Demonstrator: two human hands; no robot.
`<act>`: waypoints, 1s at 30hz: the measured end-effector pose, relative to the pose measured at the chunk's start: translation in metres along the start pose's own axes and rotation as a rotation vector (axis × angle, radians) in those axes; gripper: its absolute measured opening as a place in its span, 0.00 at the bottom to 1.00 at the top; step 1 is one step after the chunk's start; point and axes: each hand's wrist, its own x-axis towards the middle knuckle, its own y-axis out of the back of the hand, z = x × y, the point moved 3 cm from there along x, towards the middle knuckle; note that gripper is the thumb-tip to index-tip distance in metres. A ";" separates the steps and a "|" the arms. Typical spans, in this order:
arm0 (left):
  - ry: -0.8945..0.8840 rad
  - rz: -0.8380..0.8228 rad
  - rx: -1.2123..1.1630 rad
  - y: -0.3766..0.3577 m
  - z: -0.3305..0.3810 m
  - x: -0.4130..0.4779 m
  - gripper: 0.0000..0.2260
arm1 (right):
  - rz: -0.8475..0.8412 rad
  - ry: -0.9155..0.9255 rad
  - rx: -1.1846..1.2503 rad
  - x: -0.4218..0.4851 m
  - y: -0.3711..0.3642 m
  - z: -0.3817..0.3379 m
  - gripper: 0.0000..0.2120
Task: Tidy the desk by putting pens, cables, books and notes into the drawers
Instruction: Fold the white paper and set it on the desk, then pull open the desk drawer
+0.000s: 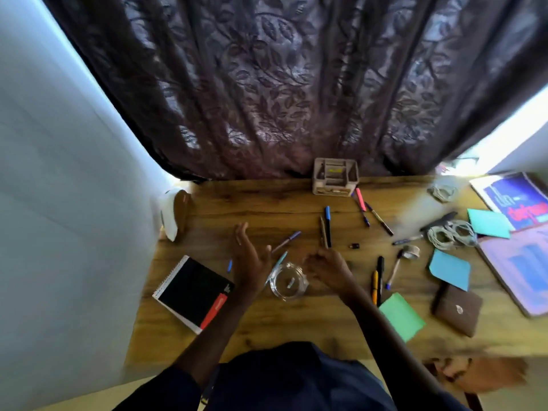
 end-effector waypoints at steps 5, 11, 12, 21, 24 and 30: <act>-0.137 -0.156 -0.084 -0.052 0.066 -0.025 0.29 | 0.164 -0.104 0.205 -0.048 0.050 0.034 0.05; -0.321 -0.363 -0.157 -0.118 0.133 -0.076 0.28 | 0.341 -0.192 0.336 -0.118 0.112 0.086 0.05; -0.336 -0.392 -0.172 -0.127 0.146 -0.087 0.28 | 0.367 -0.203 0.366 -0.132 0.121 0.090 0.05; -0.407 -0.540 -0.218 -0.187 0.242 -0.191 0.28 | 0.533 -0.231 0.418 -0.233 0.202 0.148 0.06; -0.342 -0.557 -0.246 -0.211 0.266 -0.227 0.27 | 0.593 -0.226 0.431 -0.266 0.237 0.175 0.06; -0.164 -0.528 -0.241 -0.248 0.298 -0.299 0.23 | 0.605 -0.269 0.507 -0.320 0.293 0.237 0.06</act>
